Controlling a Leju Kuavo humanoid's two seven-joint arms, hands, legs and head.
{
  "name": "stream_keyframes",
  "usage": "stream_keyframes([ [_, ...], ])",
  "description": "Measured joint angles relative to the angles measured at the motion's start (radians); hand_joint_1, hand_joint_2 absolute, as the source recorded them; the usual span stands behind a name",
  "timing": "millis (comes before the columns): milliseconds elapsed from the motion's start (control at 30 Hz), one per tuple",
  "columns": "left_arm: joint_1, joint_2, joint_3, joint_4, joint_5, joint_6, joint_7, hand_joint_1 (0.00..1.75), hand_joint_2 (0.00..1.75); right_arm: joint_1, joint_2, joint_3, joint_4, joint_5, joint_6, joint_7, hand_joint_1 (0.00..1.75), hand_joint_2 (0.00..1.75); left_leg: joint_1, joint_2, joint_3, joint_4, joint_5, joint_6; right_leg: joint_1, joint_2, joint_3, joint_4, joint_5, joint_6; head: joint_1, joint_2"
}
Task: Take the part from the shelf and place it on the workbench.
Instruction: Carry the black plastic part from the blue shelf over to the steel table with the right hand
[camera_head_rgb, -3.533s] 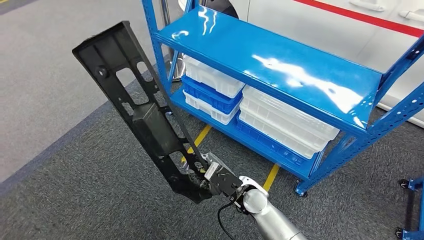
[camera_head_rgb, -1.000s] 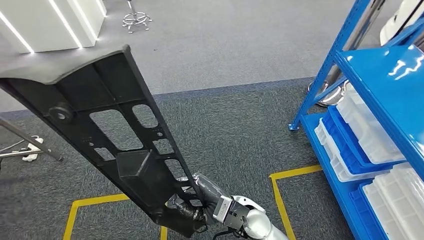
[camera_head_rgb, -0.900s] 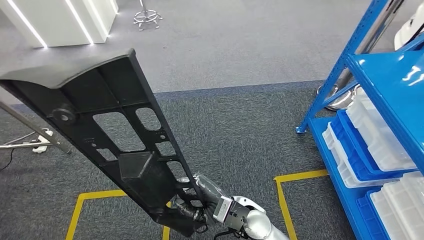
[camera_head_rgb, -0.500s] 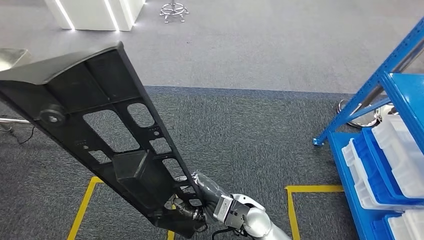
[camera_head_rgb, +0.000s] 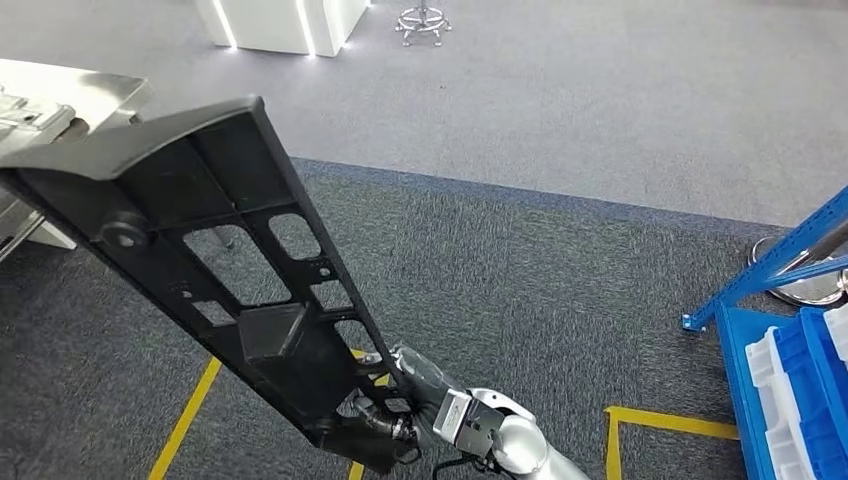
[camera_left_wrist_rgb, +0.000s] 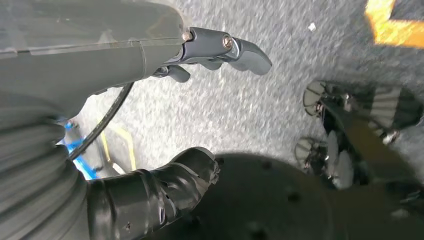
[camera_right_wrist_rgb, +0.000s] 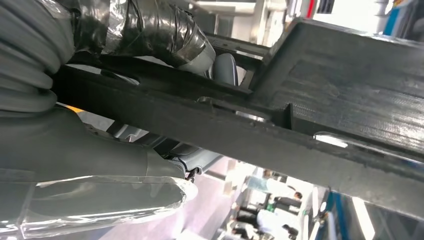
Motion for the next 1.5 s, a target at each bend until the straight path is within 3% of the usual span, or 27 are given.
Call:
stream_keyframes([
  [67,-0.002,-0.001,0.008,0.000,0.034,0.024,0.000,0.00,1.75,0.001,-0.002,0.000,0.000,0.000,0.000,-0.001,1.75,1.75,0.003,0.030,-0.064,0.125,-0.052,-0.007,0.005,-0.030,0.001,-0.001,-0.003,-0.005,0.000,0.000],
  [100,-0.002,-0.001,0.015,0.000,0.048,0.035,0.000,0.00,1.75,0.002,-0.003,0.000,0.001,0.000,-0.001,0.000,1.75,1.75,0.004,0.036,-0.081,0.157,-0.056,-0.008,0.007,-0.044,0.001,0.000,-0.004,-0.006,0.000,0.000],
  [133,-0.002,-0.001,0.023,0.000,0.057,0.043,0.000,0.00,1.75,0.002,-0.004,0.000,0.001,0.000,-0.001,0.000,1.75,1.75,0.005,0.039,-0.078,0.152,-0.043,-0.009,0.008,-0.058,0.003,0.000,-0.007,-0.005,0.000,0.000],
  [200,0.000,-0.001,0.034,0.000,0.063,0.049,0.000,0.00,1.75,0.002,-0.005,0.000,0.001,0.000,-0.001,0.000,1.75,1.75,0.003,0.059,-0.015,0.034,0.022,-0.003,0.009,-0.080,0.009,0.000,-0.012,-0.003,0.000,0.000],
  [267,0.000,-0.001,0.042,0.000,0.065,0.051,0.000,0.00,1.75,0.002,-0.005,0.000,0.000,-0.001,-0.001,0.000,1.75,1.75,-0.007,0.096,0.047,-0.084,0.060,0.009,0.013,-0.098,0.015,0.000,-0.018,0.005,0.000,0.000],
  [333,0.000,-0.001,0.048,0.000,0.066,0.054,0.000,0.00,1.75,0.001,-0.006,0.000,0.000,-0.001,-0.001,-0.001,1.75,1.75,-0.017,0.104,0.060,-0.116,0.059,0.020,0.016,-0.116,0.018,-0.002,-0.021,0.015,0.000,0.000],
  [400,0.003,-0.002,0.051,0.000,0.067,0.056,0.000,0.00,1.75,0.001,-0.007,0.000,0.000,-0.001,-0.001,-0.001,1.75,1.75,-0.015,0.081,0.062,-0.126,0.064,0.029,0.013,-0.127,0.024,-0.002,-0.026,0.026,0.000,0.000],
  [467,0.003,-0.003,0.054,0.000,0.069,0.057,0.000,0.00,1.75,-0.001,-0.007,0.000,-0.001,-0.001,-0.001,-0.001,1.75,1.75,-0.009,0.060,0.071,-0.140,0.071,0.039,0.011,-0.091,0.010,0.039,-0.056,0.035,0.001,0.000],
  [533,0.000,-0.004,0.056,0.000,0.071,0.059,0.000,0.00,1.75,0.001,-0.009,0.000,-0.002,-0.002,-0.001,-0.002,1.75,1.75,-0.006,0.039,0.075,-0.144,0.074,0.044,0.009,-0.036,-0.048,0.158,-0.114,0.036,0.001,0.000],
  [567,-0.001,-0.004,0.058,0.000,0.071,0.059,0.000,0.00,1.75,0.003,-0.011,0.000,-0.001,-0.002,-0.001,-0.002,1.75,1.75,-0.006,0.028,0.074,-0.143,0.074,0.046,0.009,-0.023,-0.084,0.223,-0.137,0.036,0.001,0.000],
  [600,-0.002,-0.005,0.059,0.000,0.071,0.060,0.000,0.00,1.75,0.005,-0.014,0.000,-0.001,-0.002,-0.001,-0.001,1.75,1.75,-0.007,0.015,0.074,-0.141,0.073,0.046,0.010,-0.017,-0.112,0.269,-0.145,0.035,0.001,0.000],
  [633,-0.001,-0.005,0.060,0.000,0.072,0.060,0.000,0.00,1.75,0.006,-0.016,0.000,0.000,-0.002,-0.001,-0.001,1.75,1.75,-0.007,0.001,0.074,-0.139,0.072,0.045,0.010,-0.014,-0.124,0.276,-0.131,0.035,0.001,0.000],
  [700,-0.001,-0.006,0.063,0.000,0.072,0.060,0.000,0.00,1.75,0.006,-0.017,0.000,0.000,-0.002,-0.001,-0.001,1.75,1.75,-0.006,-0.026,0.074,-0.131,0.068,0.043,0.008,-0.002,-0.095,0.188,-0.059,0.032,0.001,0.000],
  [767,-0.002,-0.008,0.065,0.000,0.072,0.060,0.000,0.00,1.75,0.006,-0.017,0.000,0.000,-0.002,-0.001,-0.001,1.75,1.75,-0.004,-0.051,0.070,-0.119,0.062,0.036,0.004,0.040,-0.047,0.069,-0.007,0.030,0.002,0.000],
  [833,-0.002,-0.009,0.067,0.000,0.072,0.061,0.001,0.00,1.75,0.005,-0.017,0.000,0.000,-0.002,-0.001,-0.001,1.75,1.75,-0.002,-0.070,0.062,-0.113,0.060,0.024,0.004,0.067,-0.029,0.023,0.001,0.026,0.002,0.000],
  [900,0.001,-0.009,0.068,0.000,0.072,0.062,0.002,0.00,1.75,0.003,-0.017,0.000,-0.001,-0.002,-0.001,-0.001,1.75,1.75,0.001,-0.086,0.056,-0.115,0.061,0.012,0.006,0.052,-0.025,0.019,0.005,0.014,0.002,0.000],
  [933,0.004,-0.008,0.069,0.000,0.072,0.062,0.002,0.00,1.75,0.002,-0.017,0.000,-0.001,-0.002,-0.001,-0.001,1.75,1.75,0.001,-0.079,0.054,-0.110,0.058,0.008,0.006,0.042,-0.022,0.016,0.006,0.007,0.002,0.000],
  [1000,0.003,-0.008,0.069,0.000,0.073,0.061,0.004,0.00,1.75,0.001,-0.016,0.000,-0.001,-0.002,-0.002,-0.001,1.75,1.75,0.000,-0.032,0.030,-0.056,0.024,0.000,0.005,0.016,-0.017,0.009,0.009,-0.005,0.001,0.000],
  [1067,0.000,-0.008,0.069,0.000,0.073,0.061,0.005,0.00,1.75,0.002,-0.017,0.000,-0.001,-0.002,-0.002,-0.002,1.75,1.75,0.000,0.020,-0.028,0.068,-0.040,-0.005,0.010,-0.012,-0.016,0.007,0.008,-0.012,0.000,0.000],
  [1133,-0.001,-0.008,0.069,0.000,0.074,0.060,0.005,0.00,1.75,0.003,-0.018,0.000,-0.001,-0.002,-0.002,-0.001,1.75,1.75,0.002,0.036,-0.074,0.162,-0.073,-0.008,0.015,-0.042,-0.017,0.007,0.005,-0.015,0.000,0.000],
  [1167,-0.001,-0.008,0.069,0.000,0.074,0.060,0.005,0.00,1.75,0.003,-0.018,0.000,-0.001,-0.002,-0.002,-0.001,1.75,1.75,0.002,0.039,-0.071,0.159,-0.063,-0.006,0.017,-0.055,-0.016,0.007,0.004,-0.016,0.000,0.000],
  [1200,0.001,-0.008,0.069,0.000,0.074,0.061,0.005,0.00,1.75,0.003,-0.018,0.000,-0.001,-0.002,-0.002,-0.001,1.75,1.75,0.001,0.043,-0.048,0.118,-0.036,-0.002,0.019,-0.068,-0.014,0.007,0.002,-0.016,0.000,0.000],
  [1300,0.003,-0.006,0.069,0.000,0.074,0.061,0.005,0.00,1.75,0.001,-0.018,0.000,-0.001,-0.002,-0.002,-0.002,1.75,1.75,-0.014,0.089,0.057,-0.078,0.041,0.021,0.023,-0.099,-0.007,0.007,-0.004,-0.010,0.001,0.000],
  [1333,0.002,-0.006,0.069,0.000,0.074,0.061,0.005,0.00,1.75,0.000,-0.018,0.000,-0.001,-0.002,-0.002,-0.002,1.75,1.75,-0.021,0.100,0.071,-0.109,0.047,0.028,0.023,-0.108,-0.006,0.007,-0.006,-0.005,0.001,0.000],
  [1400,0.003,-0.004,0.069,0.000,0.074,0.061,0.005,0.00,1.75,-0.001,-0.017,0.000,-0.001,-0.002,-0.002,-0.002,1.75,1.75,-0.028,0.090,0.073,-0.124,0.048,0.037,0.020,-0.125,-0.001,0.003,-0.007,0.005,0.001,0.000],
  [1433,0.005,-0.004,0.069,0.000,0.075,0.061,0.005,0.00,1.75,-0.002,-0.017,0.000,-0.001,-0.002,-0.002,-0.001,1.75,1.75,-0.025,0.081,0.079,-0.133,0.053,0.041,0.019,-0.125,0.002,0.003,-0.009,0.011,0.001,0.000],
  [1500,0.005,-0.004,0.069,0.000,0.075,0.061,0.005,0.00,1.75,-0.003,-0.017,0.000,-0.003,-0.006,0.000,-0.002,1.75,1.75,-0.016,0.067,0.096,-0.154,0.064,0.049,0.017,-0.085,-0.007,0.038,-0.033,0.021,0.001,0.000],
])
